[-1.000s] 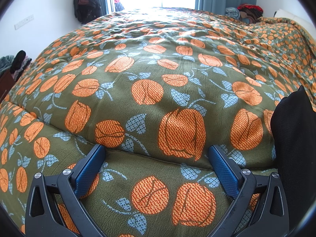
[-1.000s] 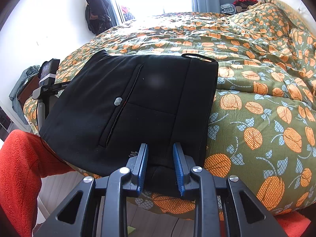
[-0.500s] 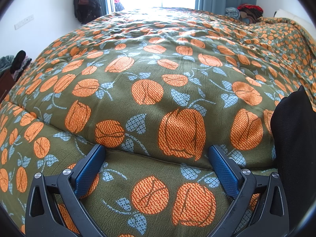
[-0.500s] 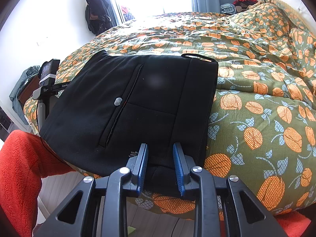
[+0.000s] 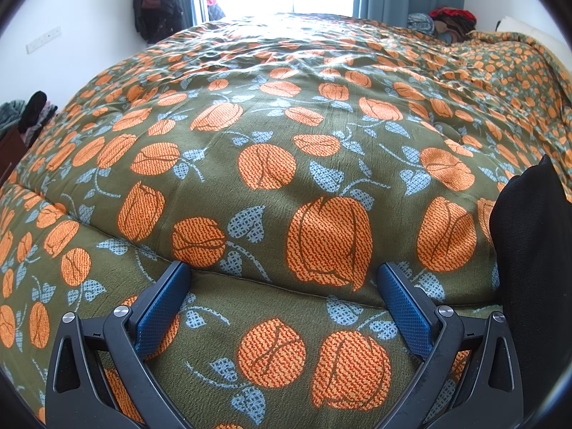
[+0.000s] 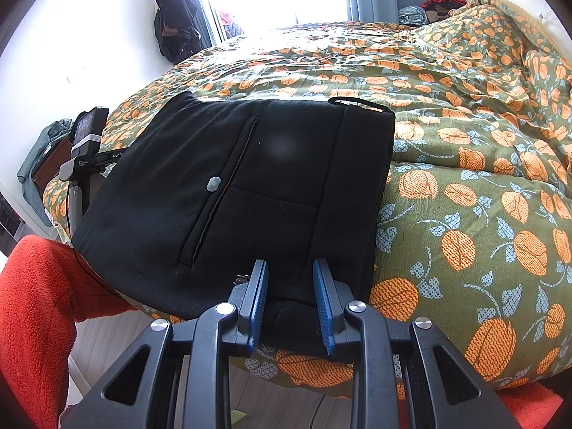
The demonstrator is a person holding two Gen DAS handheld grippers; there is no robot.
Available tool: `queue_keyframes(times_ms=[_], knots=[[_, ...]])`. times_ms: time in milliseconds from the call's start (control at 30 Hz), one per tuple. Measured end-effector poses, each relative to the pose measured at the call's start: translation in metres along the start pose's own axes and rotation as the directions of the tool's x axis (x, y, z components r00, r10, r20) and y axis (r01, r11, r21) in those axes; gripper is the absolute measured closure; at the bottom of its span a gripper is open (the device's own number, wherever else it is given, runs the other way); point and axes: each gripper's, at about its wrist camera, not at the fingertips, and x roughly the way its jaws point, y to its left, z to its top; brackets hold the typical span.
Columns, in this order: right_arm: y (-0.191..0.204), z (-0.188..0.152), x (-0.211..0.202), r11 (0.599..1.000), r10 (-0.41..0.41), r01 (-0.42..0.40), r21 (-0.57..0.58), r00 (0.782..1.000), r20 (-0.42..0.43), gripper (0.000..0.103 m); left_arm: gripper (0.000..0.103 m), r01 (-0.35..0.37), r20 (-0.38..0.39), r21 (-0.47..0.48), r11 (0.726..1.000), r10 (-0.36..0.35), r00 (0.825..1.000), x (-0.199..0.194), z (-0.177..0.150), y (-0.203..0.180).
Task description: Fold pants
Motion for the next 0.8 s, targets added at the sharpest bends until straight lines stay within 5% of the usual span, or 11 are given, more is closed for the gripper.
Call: queue_keyframes(times_ms=[800], knots=[[0.0028, -0.001, 0.0014, 1.0, 0.002, -0.002, -0.004, 1.0, 0.001, 0.076, 0.0, 0.0, 0.0, 0.0, 1.0, 0.0, 1.0, 0.0001, 0.0001, 0.0001]])
